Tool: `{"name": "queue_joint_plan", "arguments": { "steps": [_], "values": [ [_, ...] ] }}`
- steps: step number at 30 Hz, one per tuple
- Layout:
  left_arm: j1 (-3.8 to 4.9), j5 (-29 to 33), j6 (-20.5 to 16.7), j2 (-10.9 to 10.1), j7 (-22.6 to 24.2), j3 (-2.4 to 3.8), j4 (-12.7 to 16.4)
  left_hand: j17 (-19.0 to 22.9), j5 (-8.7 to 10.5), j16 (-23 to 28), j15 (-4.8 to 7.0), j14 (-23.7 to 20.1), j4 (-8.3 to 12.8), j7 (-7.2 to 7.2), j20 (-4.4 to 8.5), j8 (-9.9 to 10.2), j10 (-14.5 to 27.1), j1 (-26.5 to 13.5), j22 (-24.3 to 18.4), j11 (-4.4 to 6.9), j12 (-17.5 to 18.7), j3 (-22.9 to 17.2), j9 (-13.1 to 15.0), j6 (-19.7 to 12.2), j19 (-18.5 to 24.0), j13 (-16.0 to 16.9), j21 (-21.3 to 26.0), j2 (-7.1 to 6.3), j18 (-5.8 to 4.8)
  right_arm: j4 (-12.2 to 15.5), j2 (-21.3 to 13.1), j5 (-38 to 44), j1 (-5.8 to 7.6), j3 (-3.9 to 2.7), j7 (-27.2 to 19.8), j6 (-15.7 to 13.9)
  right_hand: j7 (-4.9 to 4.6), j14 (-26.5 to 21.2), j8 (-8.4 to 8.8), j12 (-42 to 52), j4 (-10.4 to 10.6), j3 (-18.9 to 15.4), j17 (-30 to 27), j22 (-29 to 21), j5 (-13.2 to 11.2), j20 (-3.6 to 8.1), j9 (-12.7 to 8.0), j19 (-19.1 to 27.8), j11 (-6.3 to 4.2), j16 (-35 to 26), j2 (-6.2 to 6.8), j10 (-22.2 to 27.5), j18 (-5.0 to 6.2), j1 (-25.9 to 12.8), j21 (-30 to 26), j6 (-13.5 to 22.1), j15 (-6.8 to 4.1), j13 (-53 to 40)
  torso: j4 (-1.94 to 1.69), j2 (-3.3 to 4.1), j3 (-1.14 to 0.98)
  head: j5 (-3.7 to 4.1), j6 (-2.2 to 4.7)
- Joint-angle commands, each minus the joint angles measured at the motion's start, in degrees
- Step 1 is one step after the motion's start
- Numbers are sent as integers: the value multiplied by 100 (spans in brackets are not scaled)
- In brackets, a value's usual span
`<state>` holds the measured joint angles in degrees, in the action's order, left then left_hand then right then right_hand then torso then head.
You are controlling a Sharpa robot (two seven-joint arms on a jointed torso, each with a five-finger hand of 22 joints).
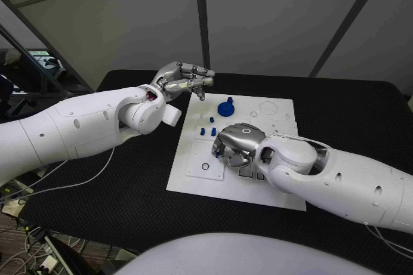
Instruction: Assemble the parts on the task board
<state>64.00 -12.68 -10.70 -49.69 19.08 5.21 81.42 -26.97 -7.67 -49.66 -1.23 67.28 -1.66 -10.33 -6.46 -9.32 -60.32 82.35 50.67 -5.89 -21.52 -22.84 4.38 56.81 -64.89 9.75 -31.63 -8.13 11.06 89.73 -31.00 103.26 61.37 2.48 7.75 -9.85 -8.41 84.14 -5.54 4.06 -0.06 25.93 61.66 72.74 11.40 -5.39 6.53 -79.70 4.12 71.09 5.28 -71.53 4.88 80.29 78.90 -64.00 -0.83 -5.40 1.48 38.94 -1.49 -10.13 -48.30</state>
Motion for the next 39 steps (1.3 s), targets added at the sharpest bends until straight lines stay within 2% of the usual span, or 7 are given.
{"name": "queue_joint_plan", "arguments": {
  "steps": [1,8,12,27,29,35,39],
  "values": [
    [13,18,75,2,3,5,7,6,12,26,6,-31,1,4,-6,-7,42,-10,-6,-1,-35,22,-7,-37,14,5,38,40,-64,-40,0,71,-10,30,86,194,-21,146,92,-60,19,-21,-53,-67,-5,-13,-42,67,37,-40,1,140,-72,-87,-58,125,44,30,-3,-4,-2,-6,-10],
    [15,18,100,6,-19,5,-1,12,13,27,0,-39,2,-3,-11,-8,59,-10,-10,-8,-45,33,-10,-51,14,8,47,46,-65,-30,-2,81,-11,39,71,24,-162,44,209,-54,72,-71,-376,-562,-56,-155,-161,438,224,-224,193,911,42,-236,-412,699,210,180,1,-2,-1,-5,-5],
    [15,18,110,10,-26,5,-3,12,13,27,0,-39,2,-3,-11,-8,59,-10,-10,-8,-45,33,-10,-51,14,8,47,46,-65,4,-25,105,-12,40,70,-147,-130,-96,194,-13,48,-150,-752,-874,-72,-202,-217,674,255,-465,231,1303,118,-226,-650,1013,234,171,5,-3,-5,-4,6],
    [14,18,138,9,-57,5,-37,14,14,27,-3,-42,0,-6,-13,-7,68,-13,-13,-11,-48,39,-12,-58,15,8,51,48,-65,665,-664,-56,-19,15,-99,-645,-77,-84,139,173,83,-278,-790,-874,-42,-196,-184,662,224,-436,206,1278,118,-269,-658,951,212,142,11,-18,-3,20,74],
    [14,18,139,5,-57,5,-39,14,14,27,-3,-42,0,-6,-13,-7,68,-13,-13,-11,-48,39,-12,-58,15,8,51,48,-65,740,-800,-126,-8,-72,-113,-662,-71,-82,129,194,86,-287,-797,-876,-37,-192,-177,662,218,-435,199,1268,119,-268,-660,926,207,141,9,-17,-6,54,103],
    [13,18,137,-29,-53,3,-34,14,14,27,-3,-42,0,-6,-13,-7,68,-13,-13,-11,-48,39,-12,-58,15,8,51,48,-65,873,-1347,-634,73,-476,-182,-566,-45,-85,140,247,110,-381,-849,-887,8,-179,-171,659,207,-450,243,1280,120,-310,-672,915,198,147,35,-25,-5,160,216],
    [11,19,136,-39,-50,-2,-39,18,14,27,-8,-47,-4,-10,-17,-7,84,-21,-17,-16,-55,51,-14,-70,16,10,59,50,-66,804,-1599,-896,199,-600,-248,-332,-33,-77,139,284,133,-496,-874,-885,114,-173,-160,644,203,-445,263,1336,117,-337,-674,885,190,155,63,-45,-17,218,271]
  ]
}}
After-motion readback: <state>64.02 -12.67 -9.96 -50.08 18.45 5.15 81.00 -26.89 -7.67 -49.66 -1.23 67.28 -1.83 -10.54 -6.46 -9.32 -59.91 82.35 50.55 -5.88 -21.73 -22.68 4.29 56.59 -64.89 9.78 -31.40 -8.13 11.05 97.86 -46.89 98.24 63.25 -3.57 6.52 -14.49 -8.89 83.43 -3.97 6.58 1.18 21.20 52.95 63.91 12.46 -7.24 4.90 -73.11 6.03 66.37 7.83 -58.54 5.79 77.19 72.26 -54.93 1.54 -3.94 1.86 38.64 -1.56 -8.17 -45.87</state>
